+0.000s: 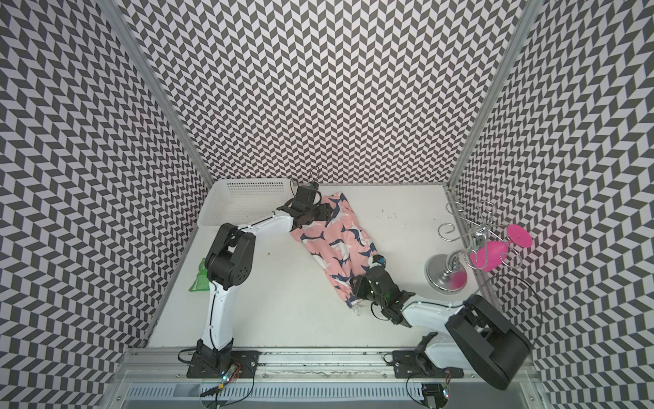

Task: Roll up the shorts
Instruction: Fold the shorts at the center of the board, then roll the shorts at the center of the board.

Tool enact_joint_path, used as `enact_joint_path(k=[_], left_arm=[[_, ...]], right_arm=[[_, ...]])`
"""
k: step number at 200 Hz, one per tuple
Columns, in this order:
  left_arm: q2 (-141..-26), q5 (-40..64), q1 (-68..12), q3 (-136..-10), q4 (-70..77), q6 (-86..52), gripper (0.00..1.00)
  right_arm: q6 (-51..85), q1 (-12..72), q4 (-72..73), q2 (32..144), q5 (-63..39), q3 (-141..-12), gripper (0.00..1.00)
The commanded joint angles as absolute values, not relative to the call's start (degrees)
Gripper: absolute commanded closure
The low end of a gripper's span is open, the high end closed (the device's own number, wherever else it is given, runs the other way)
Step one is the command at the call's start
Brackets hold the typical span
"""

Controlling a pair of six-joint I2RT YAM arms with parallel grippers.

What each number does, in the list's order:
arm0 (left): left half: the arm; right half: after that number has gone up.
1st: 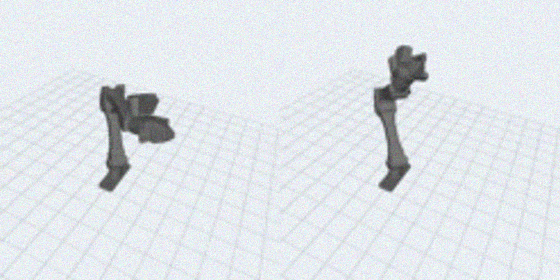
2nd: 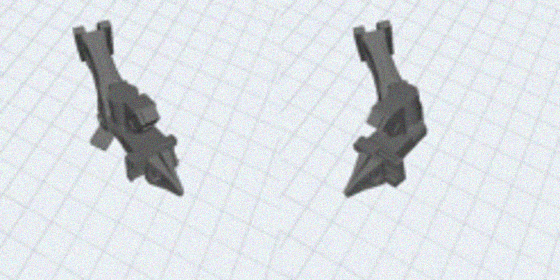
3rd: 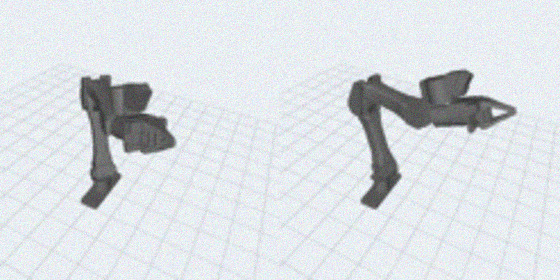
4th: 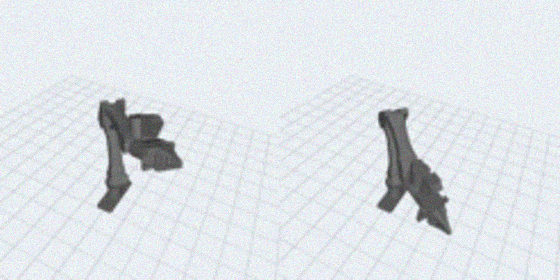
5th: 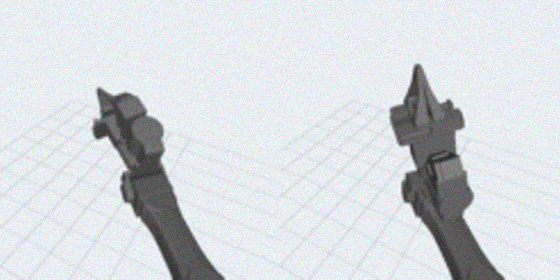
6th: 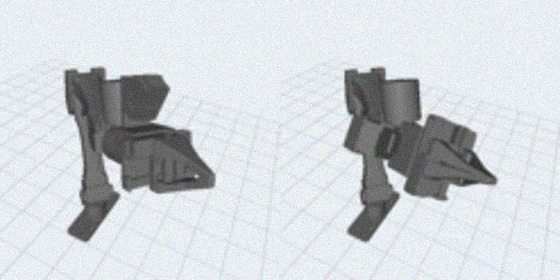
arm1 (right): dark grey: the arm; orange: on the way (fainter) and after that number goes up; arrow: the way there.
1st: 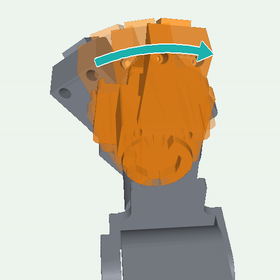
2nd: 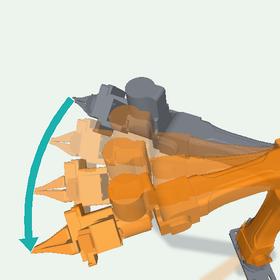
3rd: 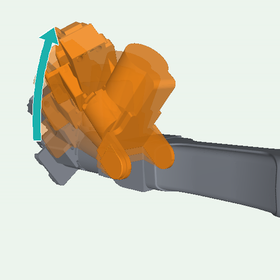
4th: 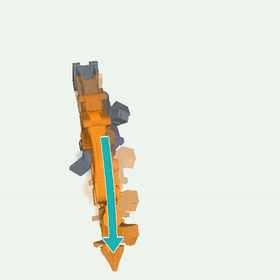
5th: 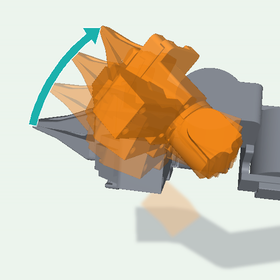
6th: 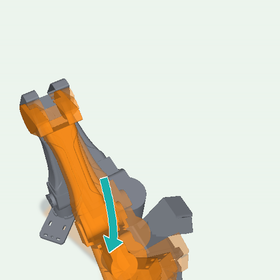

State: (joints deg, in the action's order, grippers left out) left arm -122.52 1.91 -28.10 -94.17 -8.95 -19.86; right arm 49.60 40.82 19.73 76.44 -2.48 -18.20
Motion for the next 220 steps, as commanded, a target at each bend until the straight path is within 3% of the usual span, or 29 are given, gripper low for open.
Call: enact_joint_path(k=[1,27,79,93,98,113,123,140,220], left_arm=[[-110.7,2.6,-28.4,-90.9,-10.1,-19.2,0.27],[-99.2,3.4,-29.6,-76.4,-6.1,-24.6,0.28],[-83.0,9.1,-37.2,-43.8,6.5,-32.7,0.24],[-78.4,10.9,-38.7,-35.1,13.0,-34.5,0.20],[-76.7,11.3,-39.0,-32.1,15.6,-35.2,0.14],[-72.8,13.8,-39.4,-24.4,22.8,-37.7,0.07],[-71.1,14.7,-39.4,-22.2,23.8,-38.0,0.07],[-70.1,14.4,-40.4,-20.0,24.5,-38.7,0.00],[-88.8,18.8,-47.2,-20.1,34.2,-42.7,0.01]], right_arm=[[50.2,42.4,23.5,76.8,-4.0,-20.7,0.58],[46.8,42.5,17.6,69.6,-3.3,-24.1,0.55],[34.9,40.7,2.2,59.1,8.8,-31.1,0.51],[33.0,38.7,1.0,60.1,7.4,-30.9,0.54],[32.8,38.0,1.3,60.6,6.7,-30.3,0.55],[32.4,36.4,3.0,61.7,3.7,-28.0,0.68],[32.5,35.9,3.7,62.5,2.9,-26.6,0.79],[32.9,35.0,4.3,64.4,2.0,-24.7,0.88],[37.1,33.0,13.8,73.4,-3.9,-17.6,0.94]])
